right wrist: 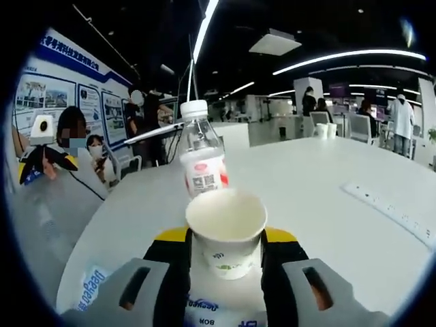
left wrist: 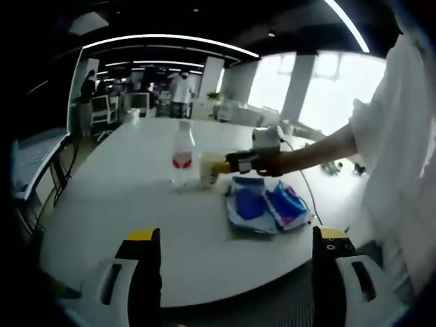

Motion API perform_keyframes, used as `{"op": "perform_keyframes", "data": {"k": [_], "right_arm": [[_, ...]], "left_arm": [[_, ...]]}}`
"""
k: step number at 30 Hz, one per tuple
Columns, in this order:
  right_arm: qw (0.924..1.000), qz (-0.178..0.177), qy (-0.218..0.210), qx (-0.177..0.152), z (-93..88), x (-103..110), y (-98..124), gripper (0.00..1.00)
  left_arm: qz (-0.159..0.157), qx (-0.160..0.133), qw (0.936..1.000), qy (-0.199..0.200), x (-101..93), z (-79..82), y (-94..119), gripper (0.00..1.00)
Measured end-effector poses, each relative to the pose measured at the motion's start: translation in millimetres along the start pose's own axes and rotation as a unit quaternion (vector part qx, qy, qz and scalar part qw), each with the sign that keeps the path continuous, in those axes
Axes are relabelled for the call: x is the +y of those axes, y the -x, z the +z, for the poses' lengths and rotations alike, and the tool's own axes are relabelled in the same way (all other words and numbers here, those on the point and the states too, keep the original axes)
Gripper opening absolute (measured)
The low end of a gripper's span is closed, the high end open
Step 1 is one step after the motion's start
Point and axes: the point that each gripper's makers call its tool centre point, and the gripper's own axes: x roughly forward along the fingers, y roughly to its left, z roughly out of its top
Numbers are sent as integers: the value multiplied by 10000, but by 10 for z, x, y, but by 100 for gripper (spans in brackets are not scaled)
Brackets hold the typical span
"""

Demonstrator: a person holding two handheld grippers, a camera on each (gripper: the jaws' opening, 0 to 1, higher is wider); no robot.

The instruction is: Arrange the tabletop items into an orderly group along one side of the table until the central work area is clear of visible clutter.

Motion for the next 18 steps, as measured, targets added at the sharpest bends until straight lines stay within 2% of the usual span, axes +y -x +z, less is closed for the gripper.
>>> {"op": "perform_keyframes", "data": {"k": [5,10,18], "right_arm": [[10000,-16,8,3,24,-7,6,45],[9999,-102,49,58,24,-38,7,59],[9998,-149,45,125,46,-41,77,64]], "left_arm": [[-27,19,10000,-23,-15,-9,-15,89],[-33,-1,10000,-20,-14,5,-21,90],[3,-13,10000,9,4,13,-23,93]]}}
